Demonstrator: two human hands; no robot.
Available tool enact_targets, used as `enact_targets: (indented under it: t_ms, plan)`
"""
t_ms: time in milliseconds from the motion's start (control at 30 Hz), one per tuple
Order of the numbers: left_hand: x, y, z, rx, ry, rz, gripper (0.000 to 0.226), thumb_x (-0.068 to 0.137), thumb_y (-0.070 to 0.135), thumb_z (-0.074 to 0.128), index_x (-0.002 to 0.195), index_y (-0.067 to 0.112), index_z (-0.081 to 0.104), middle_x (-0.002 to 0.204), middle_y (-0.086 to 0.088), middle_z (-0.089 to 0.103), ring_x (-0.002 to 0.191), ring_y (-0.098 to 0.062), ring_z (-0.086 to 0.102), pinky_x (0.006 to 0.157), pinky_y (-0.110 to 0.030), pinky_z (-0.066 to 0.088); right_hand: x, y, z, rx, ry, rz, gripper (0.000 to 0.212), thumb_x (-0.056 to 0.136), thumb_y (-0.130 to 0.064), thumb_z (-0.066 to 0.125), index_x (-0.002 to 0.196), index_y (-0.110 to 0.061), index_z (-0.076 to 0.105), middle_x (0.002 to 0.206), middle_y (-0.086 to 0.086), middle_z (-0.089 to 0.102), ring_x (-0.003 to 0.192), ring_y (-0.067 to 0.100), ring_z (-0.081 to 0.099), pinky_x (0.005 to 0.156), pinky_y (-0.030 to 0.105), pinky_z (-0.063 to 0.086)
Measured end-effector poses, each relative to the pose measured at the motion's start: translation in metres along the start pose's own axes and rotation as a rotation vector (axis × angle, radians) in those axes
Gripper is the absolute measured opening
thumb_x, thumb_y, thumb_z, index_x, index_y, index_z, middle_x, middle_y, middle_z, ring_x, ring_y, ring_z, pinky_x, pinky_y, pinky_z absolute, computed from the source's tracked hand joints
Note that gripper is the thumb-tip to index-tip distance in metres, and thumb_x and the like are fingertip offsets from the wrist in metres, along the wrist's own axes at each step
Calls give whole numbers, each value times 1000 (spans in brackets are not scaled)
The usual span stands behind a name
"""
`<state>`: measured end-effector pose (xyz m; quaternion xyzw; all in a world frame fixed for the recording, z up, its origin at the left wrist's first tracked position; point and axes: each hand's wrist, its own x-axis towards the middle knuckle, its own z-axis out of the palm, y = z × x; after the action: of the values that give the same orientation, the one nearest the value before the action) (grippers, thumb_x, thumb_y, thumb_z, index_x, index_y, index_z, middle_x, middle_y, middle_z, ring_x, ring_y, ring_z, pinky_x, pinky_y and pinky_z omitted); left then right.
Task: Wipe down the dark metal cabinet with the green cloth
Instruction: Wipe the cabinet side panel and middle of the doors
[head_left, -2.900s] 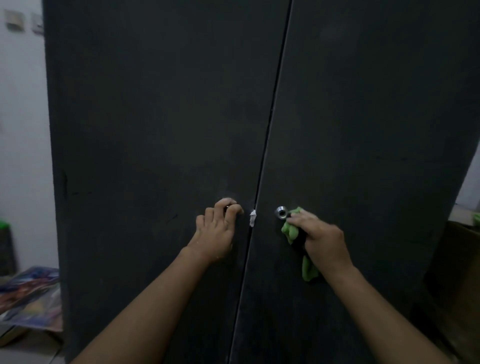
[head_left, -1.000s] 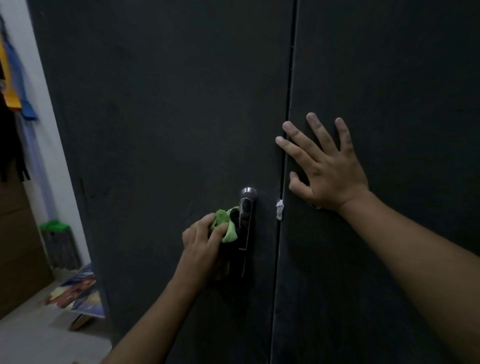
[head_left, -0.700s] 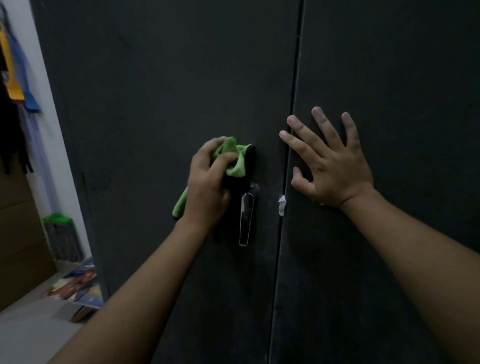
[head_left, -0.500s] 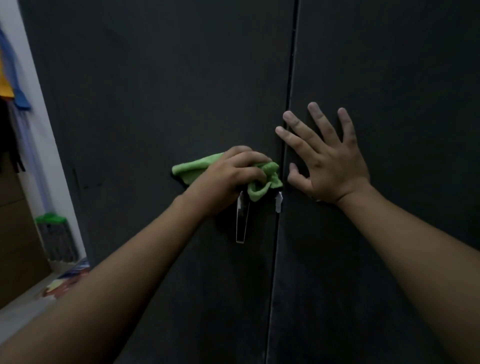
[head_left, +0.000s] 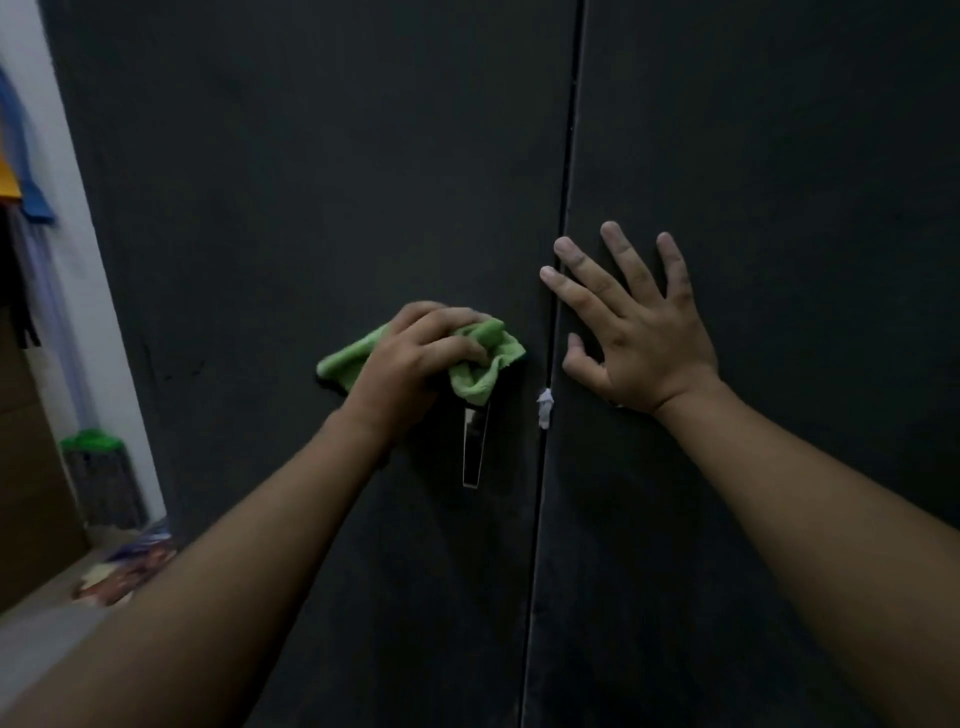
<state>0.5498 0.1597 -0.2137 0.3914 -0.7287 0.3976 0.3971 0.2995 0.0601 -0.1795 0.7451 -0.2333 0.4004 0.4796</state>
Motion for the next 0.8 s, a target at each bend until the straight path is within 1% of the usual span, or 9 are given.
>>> enact_targets:
  t_ms: [67, 167, 233, 333, 433, 567, 633, 700, 800]
  plan:
    - [-34, 13, 17, 19, 179, -256, 32, 76, 6, 81, 101, 21, 67, 121, -4, 60, 102, -29, 51, 92, -22, 35, -1, 0, 1, 3, 9, 1, 67, 90, -43, 47, 155, -27, 35, 165, -6, 24, 152, 30, 19, 118, 64, 14]
    - [-76, 40, 45, -31, 287, -536, 51, 74, -1, 74, 117, 21, 56, 118, -13, 49, 105, -27, 43, 94, -23, 35, 0, 0, 2, 16, 21, 7, 66, 90, -43, 46, 154, -27, 36, 164, -6, 25, 152, 29, 19, 118, 64, 14]
    - [-102, 63, 62, -30, 281, -649, 59, 73, -7, 74, 121, 18, 51, 117, -17, 47, 104, -23, 39, 95, -20, 34, 0, 0, 3, 22, 26, 7, 66, 91, -43, 46, 154, -27, 37, 164, -6, 25, 152, 29, 20, 118, 64, 14]
    - [-130, 99, 81, -44, 202, -735, 73, 67, -12, 76, 127, 17, 46, 121, -7, 38, 104, -19, 35, 86, -33, 41, 0, 0, 4, 31, 24, 6, 66, 91, -43, 45, 154, -27, 36, 164, -6, 24, 152, 30, 18, 118, 64, 14]
    - [-144, 114, 90, -81, 157, -816, 76, 70, -13, 72, 132, 16, 42, 129, -7, 35, 109, -24, 37, 90, -38, 44, -1, 0, 4, 33, 26, 11, 66, 91, -43, 46, 154, -27, 36, 164, -5, 24, 152, 30, 18, 118, 64, 14]
    - [-150, 121, 91, -122, 73, -858, 56, 85, 10, 59, 137, 14, 38, 141, -16, 32, 118, -36, 41, 96, -42, 40, -1, 0, 4, 26, 22, 12, 66, 92, -43, 45, 154, -28, 35, 165, -5, 24, 152, 30, 18, 118, 63, 13]
    - [-154, 130, 93, -148, 41, -904, 55, 89, 16, 57, 139, 18, 33, 146, -9, 24, 127, -32, 32, 103, -42, 30, -1, 0, 4, 22, 21, 13, 66, 92, -44, 44, 155, -28, 34, 165, -5, 23, 152, 30, 18, 119, 63, 13]
    - [-158, 148, 95, -198, 9, -979, 57, 94, 35, 47, 146, 20, 29, 152, -4, 15, 136, -23, 19, 109, -39, 22, -1, 0, 3, 23, 19, 15, 66, 92, -44, 44, 155, -28, 33, 165, -5, 22, 153, 30, 17, 119, 63, 12]
    - [-155, 184, 101, -351, -80, -1084, 73, 95, 52, 34, 155, 18, 8, 156, 4, -9, 143, -18, 0, 113, -31, 12, -1, -1, 3, 37, 17, 30, 66, 91, -43, 45, 155, -29, 34, 165, -7, 22, 153, 28, 16, 119, 62, 11]
